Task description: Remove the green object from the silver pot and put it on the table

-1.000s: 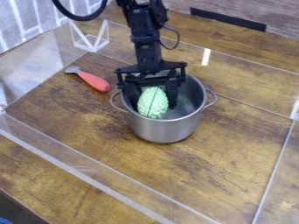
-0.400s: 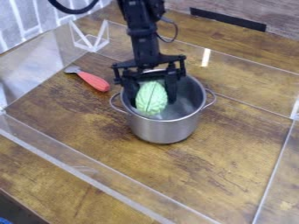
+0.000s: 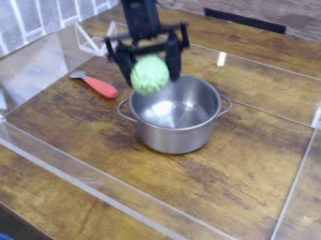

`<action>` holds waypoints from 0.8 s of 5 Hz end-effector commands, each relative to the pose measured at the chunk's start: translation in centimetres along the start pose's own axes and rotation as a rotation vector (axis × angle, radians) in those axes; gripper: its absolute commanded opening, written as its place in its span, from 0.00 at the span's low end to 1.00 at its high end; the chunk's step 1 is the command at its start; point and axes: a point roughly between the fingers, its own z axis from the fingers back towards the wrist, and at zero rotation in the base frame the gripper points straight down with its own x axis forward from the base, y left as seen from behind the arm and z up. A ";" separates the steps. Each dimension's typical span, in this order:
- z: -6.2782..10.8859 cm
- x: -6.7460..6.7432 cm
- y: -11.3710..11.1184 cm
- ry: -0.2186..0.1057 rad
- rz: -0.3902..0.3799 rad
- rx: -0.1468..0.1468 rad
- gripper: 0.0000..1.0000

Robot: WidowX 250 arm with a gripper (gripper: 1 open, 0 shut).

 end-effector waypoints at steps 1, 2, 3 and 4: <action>4.0 0.5 1.7 -0.135 0.018 -0.056 0.00; 3.8 0.0 5.1 -0.160 0.076 -0.038 0.00; 3.0 0.1 8.2 -0.165 0.076 -0.015 0.00; 1.5 0.1 10.1 -0.154 0.057 0.007 0.00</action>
